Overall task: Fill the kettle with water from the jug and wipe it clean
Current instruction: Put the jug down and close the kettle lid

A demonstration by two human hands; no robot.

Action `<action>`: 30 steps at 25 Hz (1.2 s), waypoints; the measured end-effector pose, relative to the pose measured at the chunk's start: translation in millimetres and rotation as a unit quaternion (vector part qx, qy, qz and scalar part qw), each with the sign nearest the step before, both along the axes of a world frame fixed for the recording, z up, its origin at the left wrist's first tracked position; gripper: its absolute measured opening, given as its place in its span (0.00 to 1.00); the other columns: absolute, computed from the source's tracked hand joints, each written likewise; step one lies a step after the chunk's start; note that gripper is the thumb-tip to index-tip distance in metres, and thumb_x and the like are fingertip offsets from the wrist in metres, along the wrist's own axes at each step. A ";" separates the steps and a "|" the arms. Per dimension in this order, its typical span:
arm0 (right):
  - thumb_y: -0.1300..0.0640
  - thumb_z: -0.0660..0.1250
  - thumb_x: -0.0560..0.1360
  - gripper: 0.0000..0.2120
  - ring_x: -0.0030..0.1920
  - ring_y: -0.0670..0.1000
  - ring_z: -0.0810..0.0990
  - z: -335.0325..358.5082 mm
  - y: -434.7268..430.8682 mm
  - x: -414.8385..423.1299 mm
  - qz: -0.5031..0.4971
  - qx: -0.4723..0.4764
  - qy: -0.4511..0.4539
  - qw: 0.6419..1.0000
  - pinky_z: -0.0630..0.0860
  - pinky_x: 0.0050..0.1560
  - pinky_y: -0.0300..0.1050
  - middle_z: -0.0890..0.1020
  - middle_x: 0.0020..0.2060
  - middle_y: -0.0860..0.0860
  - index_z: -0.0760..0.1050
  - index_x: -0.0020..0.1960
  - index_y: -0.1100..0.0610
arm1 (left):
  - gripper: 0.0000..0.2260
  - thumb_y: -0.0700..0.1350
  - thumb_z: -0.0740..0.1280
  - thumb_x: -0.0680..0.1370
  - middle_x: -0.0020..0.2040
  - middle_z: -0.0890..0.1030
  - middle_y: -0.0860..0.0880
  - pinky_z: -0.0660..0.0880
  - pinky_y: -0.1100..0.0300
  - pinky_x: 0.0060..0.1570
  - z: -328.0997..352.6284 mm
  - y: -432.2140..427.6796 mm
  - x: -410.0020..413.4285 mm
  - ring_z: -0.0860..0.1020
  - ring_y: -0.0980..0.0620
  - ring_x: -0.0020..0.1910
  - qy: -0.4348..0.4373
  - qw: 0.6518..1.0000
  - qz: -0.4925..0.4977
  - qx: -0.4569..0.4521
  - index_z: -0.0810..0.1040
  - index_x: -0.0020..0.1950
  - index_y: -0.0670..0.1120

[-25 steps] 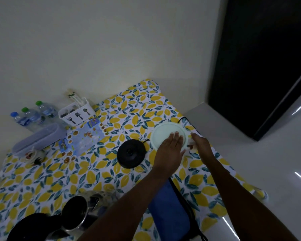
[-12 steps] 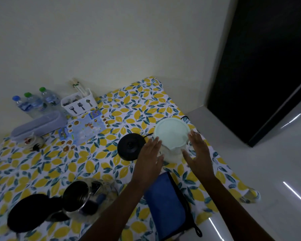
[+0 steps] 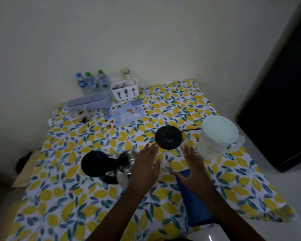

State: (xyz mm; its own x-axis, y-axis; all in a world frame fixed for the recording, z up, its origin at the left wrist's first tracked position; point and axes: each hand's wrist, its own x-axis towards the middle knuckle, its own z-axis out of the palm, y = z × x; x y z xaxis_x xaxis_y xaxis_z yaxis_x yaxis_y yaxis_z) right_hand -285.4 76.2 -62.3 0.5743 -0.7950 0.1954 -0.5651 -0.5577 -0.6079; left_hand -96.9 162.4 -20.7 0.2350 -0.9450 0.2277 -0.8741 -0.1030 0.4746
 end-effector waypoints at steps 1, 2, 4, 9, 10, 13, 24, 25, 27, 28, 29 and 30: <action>0.35 0.63 0.72 0.44 0.78 0.49 0.43 0.3 9.1 12.4 0.014 -0.002 0.002 1.000 0.43 0.76 0.50 0.47 0.77 0.46 0.41 0.76 0.47 | 0.22 0.52 0.57 0.82 0.77 0.61 0.53 0.53 0.55 0.76 3.1 10.5 12.4 0.51 0.57 0.76 0.003 1.000 0.014 0.000 0.61 0.76 0.50; 0.37 0.65 0.72 0.45 0.78 0.49 0.43 0.1 18.5 24.5 0.027 -0.002 0.003 1.000 0.43 0.76 0.51 0.47 0.78 0.47 0.41 0.76 0.47 | 0.22 0.52 0.57 0.82 0.77 0.62 0.52 0.55 0.53 0.76 6.1 21.2 24.9 0.52 0.56 0.77 0.009 1.000 0.028 -0.003 0.61 0.76 0.49; 0.37 0.66 0.73 0.45 0.78 0.48 0.41 -0.1 35.1 47.0 0.045 -0.001 0.011 0.999 0.43 0.76 0.50 0.46 0.78 0.47 0.41 0.77 0.48 | 0.21 0.51 0.58 0.82 0.76 0.65 0.50 0.59 0.52 0.75 12.8 41.3 48.9 0.57 0.52 0.77 0.010 0.998 0.055 -0.017 0.63 0.75 0.49; 0.40 0.68 0.73 0.45 0.78 0.48 0.41 -2.6 62.4 85.1 0.057 0.015 0.032 0.998 0.44 0.77 0.51 0.45 0.78 0.47 0.43 0.78 0.52 | 0.19 0.44 0.64 0.80 0.74 0.68 0.45 0.62 0.46 0.73 23.5 78.5 102.2 0.58 0.47 0.77 -0.020 0.986 0.135 -0.092 0.70 0.71 0.45; 0.42 0.69 0.73 0.46 0.78 0.49 0.42 -2.6 66.1 89.3 0.053 0.021 0.033 0.998 0.46 0.78 0.52 0.45 0.78 0.47 0.44 0.78 0.53 | 0.19 0.44 0.64 0.80 0.74 0.67 0.44 0.62 0.45 0.73 24.1 83.7 110.3 0.58 0.45 0.77 -0.032 0.982 0.159 -0.095 0.70 0.70 0.44; 0.44 0.71 0.72 0.47 0.78 0.49 0.42 -2.1 73.0 96.8 0.041 0.032 0.047 0.998 0.49 0.78 0.54 0.45 0.77 0.47 0.43 0.78 0.54 | 0.25 0.48 0.64 0.79 0.78 0.57 0.43 0.62 0.46 0.72 21.1 95.9 124.5 0.53 0.43 0.78 0.004 0.974 0.219 -0.056 0.63 0.74 0.45; 0.47 0.73 0.71 0.49 0.78 0.50 0.45 0.4 79.7 101.9 0.046 0.090 0.030 0.994 0.52 0.77 0.52 0.46 0.78 0.49 0.43 0.78 0.55 | 0.28 0.56 0.69 0.75 0.71 0.66 0.60 0.67 0.60 0.65 27.7 79.3 125.7 0.66 0.61 0.68 0.265 0.958 0.075 -0.076 0.63 0.72 0.59; 0.47 0.73 0.71 0.49 0.78 0.50 0.46 0.0 79.0 100.1 0.043 0.091 0.026 0.995 0.52 0.77 0.51 0.46 0.78 0.49 0.44 0.78 0.55 | 0.28 0.56 0.69 0.75 0.72 0.65 0.60 0.66 0.60 0.66 29.2 71.4 124.1 0.65 0.62 0.69 0.265 0.962 0.040 -0.055 0.63 0.72 0.60; 0.46 0.73 0.71 0.48 0.78 0.50 0.46 -1.6 77.7 95.8 0.046 0.089 0.020 0.995 0.52 0.77 0.48 0.46 0.77 0.49 0.44 0.77 0.55 | 0.28 0.59 0.69 0.74 0.72 0.63 0.61 0.64 0.63 0.65 31.2 55.6 118.1 0.63 0.65 0.69 0.242 0.970 -0.018 -0.018 0.62 0.71 0.63; 0.45 0.72 0.71 0.47 0.78 0.50 0.46 -2.4 76.8 93.9 0.049 0.086 0.020 0.995 0.52 0.76 0.47 0.46 0.77 0.48 0.44 0.77 0.55 | 0.27 0.61 0.68 0.74 0.71 0.62 0.62 0.63 0.63 0.65 30.8 48.7 114.4 0.62 0.65 0.69 0.229 0.973 -0.039 -0.003 0.62 0.70 0.64; 0.44 0.72 0.71 0.47 0.78 0.50 0.46 -3.0 74.8 91.7 0.051 0.084 0.023 0.995 0.52 0.77 0.48 0.45 0.77 0.48 0.43 0.76 0.54 | 0.27 0.62 0.68 0.73 0.71 0.62 0.61 0.63 0.61 0.67 29.0 42.1 111.0 0.61 0.62 0.70 0.217 0.975 -0.053 0.009 0.62 0.69 0.65; 0.43 0.71 0.72 0.47 0.78 0.50 0.45 -3.5 72.4 89.9 0.052 0.082 0.029 0.995 0.52 0.77 0.49 0.45 0.77 0.48 0.42 0.76 0.53 | 0.28 0.63 0.68 0.73 0.72 0.62 0.59 0.63 0.58 0.69 25.6 36.5 107.8 0.60 0.59 0.72 0.203 0.977 -0.060 0.023 0.62 0.70 0.63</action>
State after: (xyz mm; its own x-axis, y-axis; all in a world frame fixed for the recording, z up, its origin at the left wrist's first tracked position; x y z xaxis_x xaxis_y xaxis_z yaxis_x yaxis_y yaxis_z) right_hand -195.6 148.7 -65.8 0.6614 -0.7493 0.0331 -0.5462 -0.5115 -0.6633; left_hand 11.0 198.9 4.9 0.1834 -0.9783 0.0965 -0.6224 -0.0396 0.7817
